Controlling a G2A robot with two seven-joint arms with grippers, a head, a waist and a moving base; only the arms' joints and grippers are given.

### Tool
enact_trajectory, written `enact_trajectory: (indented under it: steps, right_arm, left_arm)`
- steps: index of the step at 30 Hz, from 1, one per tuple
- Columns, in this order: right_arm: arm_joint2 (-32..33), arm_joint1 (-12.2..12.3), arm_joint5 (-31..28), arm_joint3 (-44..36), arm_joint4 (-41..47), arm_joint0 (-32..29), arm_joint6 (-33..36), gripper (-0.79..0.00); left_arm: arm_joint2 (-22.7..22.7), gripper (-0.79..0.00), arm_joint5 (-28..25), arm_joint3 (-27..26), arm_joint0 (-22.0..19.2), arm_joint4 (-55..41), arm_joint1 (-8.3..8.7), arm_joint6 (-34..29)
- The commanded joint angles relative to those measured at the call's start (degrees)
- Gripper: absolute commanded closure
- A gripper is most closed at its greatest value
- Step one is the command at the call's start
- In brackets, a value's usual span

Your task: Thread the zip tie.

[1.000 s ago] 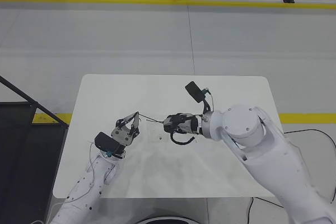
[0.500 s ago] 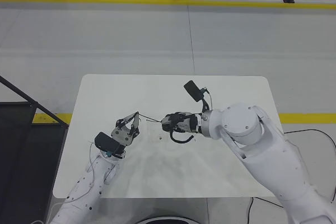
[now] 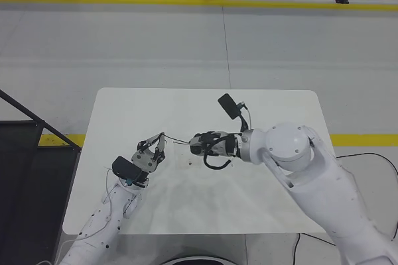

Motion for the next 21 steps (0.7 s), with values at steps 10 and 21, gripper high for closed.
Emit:
enact_trajectory:
  steps: [10, 21]
  right_arm:
    - [1.73, 0.18, -1.60, -0.61, 2.25, -0.65, 0.59, 0.000]
    - [2.13, 0.16, -3.60, -0.23, 3.76, -0.99, 0.90, 0.000]
  left_arm:
    - [0.00, 0.000, 0.00, 0.00, 0.00, 0.00, 0.00, 0.00]
    - [0.00, 0.000, 0.00, 0.00, 0.00, 0.00, 0.00, 0.00]
